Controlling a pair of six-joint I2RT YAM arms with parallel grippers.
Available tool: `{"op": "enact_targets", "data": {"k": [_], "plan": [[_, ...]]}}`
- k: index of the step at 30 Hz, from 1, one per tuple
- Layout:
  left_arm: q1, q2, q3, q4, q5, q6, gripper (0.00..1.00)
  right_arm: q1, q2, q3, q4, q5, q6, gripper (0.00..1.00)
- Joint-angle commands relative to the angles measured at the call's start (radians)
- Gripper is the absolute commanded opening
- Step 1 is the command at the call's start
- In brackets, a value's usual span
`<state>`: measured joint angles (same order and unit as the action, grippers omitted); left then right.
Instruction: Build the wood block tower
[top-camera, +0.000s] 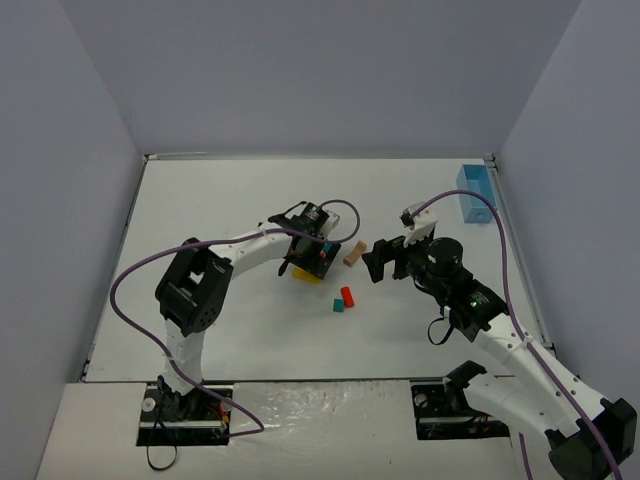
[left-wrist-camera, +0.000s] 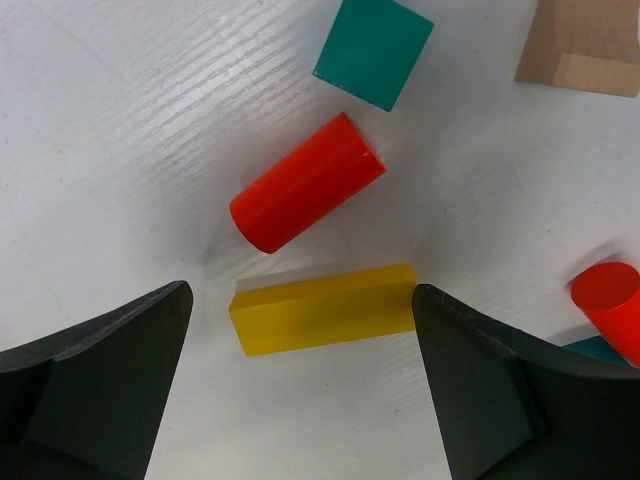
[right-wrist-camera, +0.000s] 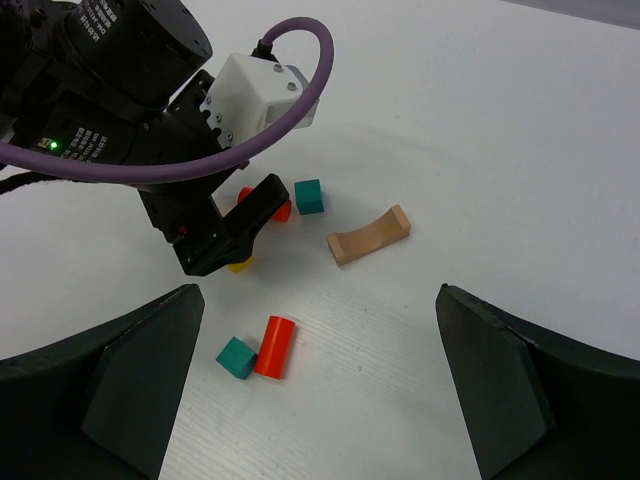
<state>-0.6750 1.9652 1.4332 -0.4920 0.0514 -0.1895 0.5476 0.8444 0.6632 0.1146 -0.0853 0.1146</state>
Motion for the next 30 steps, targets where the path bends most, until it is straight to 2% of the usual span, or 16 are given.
{"op": "enact_targets", "data": {"k": [1,14,30], "plan": [[-0.008,-0.088,0.013,0.003,-0.042,-0.059,0.90,-0.006,0.001,0.006,0.062,0.016,0.005,1.00],[-0.009,-0.117,-0.003,-0.030,-0.066,-0.283,0.90,-0.007,0.001,0.007,0.063,0.015,0.003,1.00],[-0.038,-0.030,0.034,-0.063,-0.090,-0.309,0.90,-0.008,-0.003,0.004,0.062,0.015,0.003,1.00]]}}
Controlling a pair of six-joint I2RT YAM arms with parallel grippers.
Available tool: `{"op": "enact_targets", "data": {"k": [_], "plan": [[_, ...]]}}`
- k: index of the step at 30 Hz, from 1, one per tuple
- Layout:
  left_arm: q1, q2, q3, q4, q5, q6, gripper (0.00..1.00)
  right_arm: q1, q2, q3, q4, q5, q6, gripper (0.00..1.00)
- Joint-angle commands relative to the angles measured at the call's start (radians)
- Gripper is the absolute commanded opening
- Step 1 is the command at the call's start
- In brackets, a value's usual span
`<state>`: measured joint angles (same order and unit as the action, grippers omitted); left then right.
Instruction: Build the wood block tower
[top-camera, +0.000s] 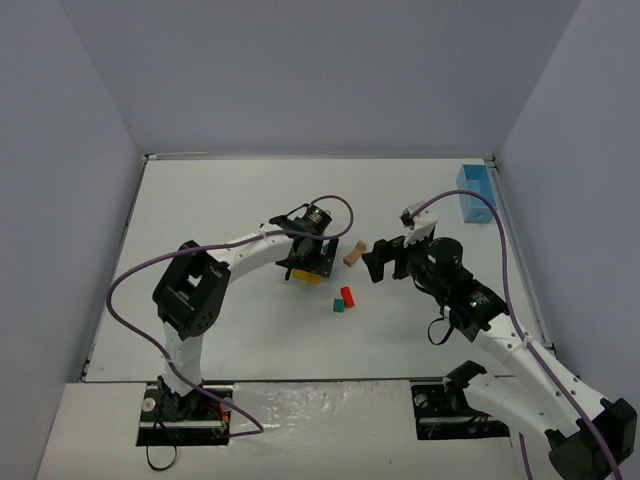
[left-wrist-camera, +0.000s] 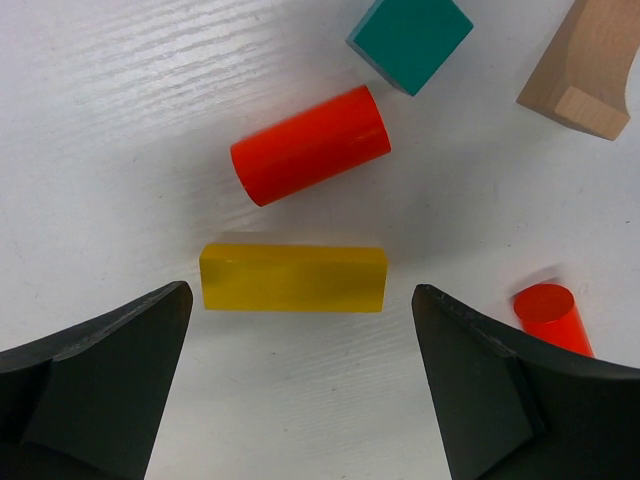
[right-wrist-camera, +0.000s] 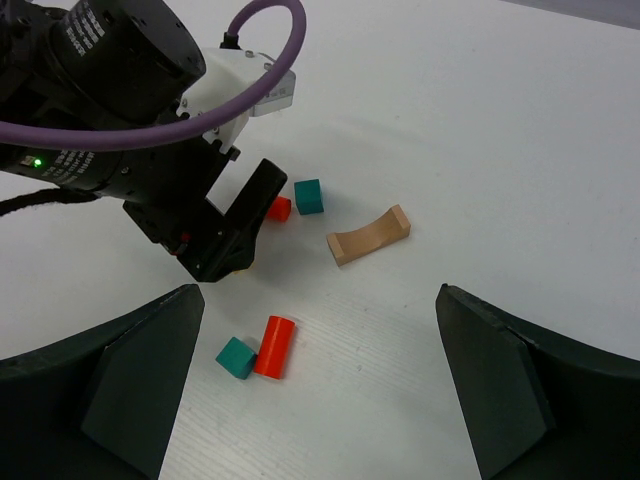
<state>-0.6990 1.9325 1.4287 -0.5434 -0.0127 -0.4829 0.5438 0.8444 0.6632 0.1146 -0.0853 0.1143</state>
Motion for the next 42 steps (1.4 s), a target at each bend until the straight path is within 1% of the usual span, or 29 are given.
{"op": "enact_targets", "data": {"k": [1,11,15,19,20,21,25,26,29,32,34,36,38,42], "plan": [[-0.014,0.007,0.041,-0.013,-0.029,-0.015,0.90,-0.004,-0.005,0.003,0.062,0.015,0.004,1.00],[-0.014,0.034,0.053,-0.029,-0.055,-0.012,0.90,-0.004,-0.004,0.002,0.063,0.015,0.004,1.00],[-0.016,0.034,0.053,-0.029,-0.053,-0.021,0.88,-0.004,-0.005,0.001,0.064,0.015,0.004,1.00],[-0.022,0.032,0.047,-0.029,-0.055,-0.026,0.74,-0.004,-0.005,0.000,0.063,0.015,0.005,1.00],[-0.022,0.030,0.047,-0.030,-0.053,-0.028,0.70,-0.003,-0.006,0.000,0.064,0.015,0.005,1.00],[-0.022,0.026,0.047,-0.031,-0.052,-0.030,0.64,-0.003,-0.007,0.001,0.065,0.015,0.005,1.00],[-0.022,-0.003,0.049,-0.051,-0.061,-0.040,0.35,-0.004,-0.007,0.000,0.063,0.015,0.004,1.00],[-0.022,-0.023,0.059,-0.061,-0.064,-0.040,0.30,-0.004,-0.007,0.001,0.063,0.015,0.004,1.00],[-0.022,-0.100,0.098,-0.132,-0.089,-0.043,0.25,-0.004,-0.009,0.001,0.063,0.015,0.003,1.00],[-0.014,-0.178,0.150,-0.241,-0.163,-0.048,0.22,-0.002,-0.010,0.003,0.065,0.013,0.002,1.00],[0.016,-0.220,0.183,-0.307,-0.182,-0.048,0.22,-0.004,-0.007,0.004,0.063,0.009,0.001,1.00],[0.059,-0.263,0.181,-0.341,-0.180,-0.058,0.22,-0.004,-0.005,0.006,0.063,0.003,0.002,1.00],[0.122,-0.294,0.159,-0.359,-0.165,-0.064,0.22,-0.004,-0.006,0.007,0.063,0.000,-0.001,1.00],[0.209,-0.355,0.103,-0.369,-0.121,-0.043,0.22,-0.004,-0.008,0.006,0.064,-0.003,-0.001,1.00]]}}
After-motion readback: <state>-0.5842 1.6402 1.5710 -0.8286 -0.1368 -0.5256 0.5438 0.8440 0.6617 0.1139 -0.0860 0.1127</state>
